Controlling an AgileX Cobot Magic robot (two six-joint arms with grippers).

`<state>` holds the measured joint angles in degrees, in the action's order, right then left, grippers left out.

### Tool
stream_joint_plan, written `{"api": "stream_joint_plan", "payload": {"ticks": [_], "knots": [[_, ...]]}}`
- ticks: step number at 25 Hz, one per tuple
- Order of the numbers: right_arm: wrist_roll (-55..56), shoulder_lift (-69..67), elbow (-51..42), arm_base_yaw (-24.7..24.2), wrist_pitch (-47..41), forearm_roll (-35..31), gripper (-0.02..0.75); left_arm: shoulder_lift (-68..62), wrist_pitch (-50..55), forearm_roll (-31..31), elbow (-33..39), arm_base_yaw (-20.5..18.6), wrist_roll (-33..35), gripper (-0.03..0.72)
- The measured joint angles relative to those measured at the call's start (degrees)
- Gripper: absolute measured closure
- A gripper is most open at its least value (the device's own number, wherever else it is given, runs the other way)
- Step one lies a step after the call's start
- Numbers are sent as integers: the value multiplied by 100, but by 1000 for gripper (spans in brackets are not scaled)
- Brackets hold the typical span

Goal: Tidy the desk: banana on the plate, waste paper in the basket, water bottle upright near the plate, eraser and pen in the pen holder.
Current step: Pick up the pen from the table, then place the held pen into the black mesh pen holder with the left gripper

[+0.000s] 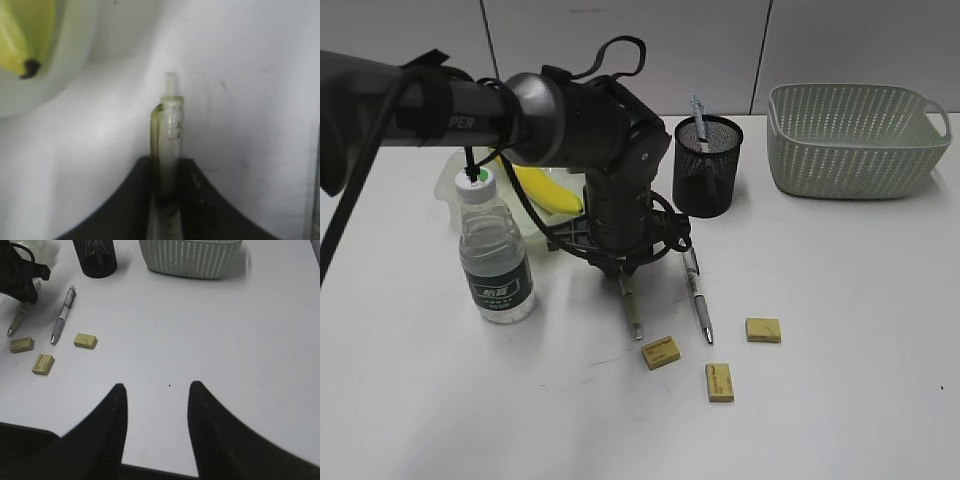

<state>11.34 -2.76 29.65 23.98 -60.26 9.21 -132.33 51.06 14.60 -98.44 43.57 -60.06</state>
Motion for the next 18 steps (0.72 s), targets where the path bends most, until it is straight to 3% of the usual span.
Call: {"api": "stream_joint_plan", "payload": {"ticks": [2, 7, 10, 14, 18], "knots": [[0, 0, 0, 0, 0, 0, 411, 0, -91, -13, 0, 0, 0, 580], [0, 0, 0, 0, 0, 0, 430, 234, -658, 6, 10, 26, -18, 580], [0, 0, 0, 0, 0, 0, 433, 575, -931, 335, -22, 31, -77, 580], [0, 0, 0, 0, 0, 0, 435, 1052, -1460, 1638, -29, 106, -649, 580], [-7, 0, 0, 0, 0, 0, 437, 1360, -3375, 3397, -33, 15, -966, 580]]}}
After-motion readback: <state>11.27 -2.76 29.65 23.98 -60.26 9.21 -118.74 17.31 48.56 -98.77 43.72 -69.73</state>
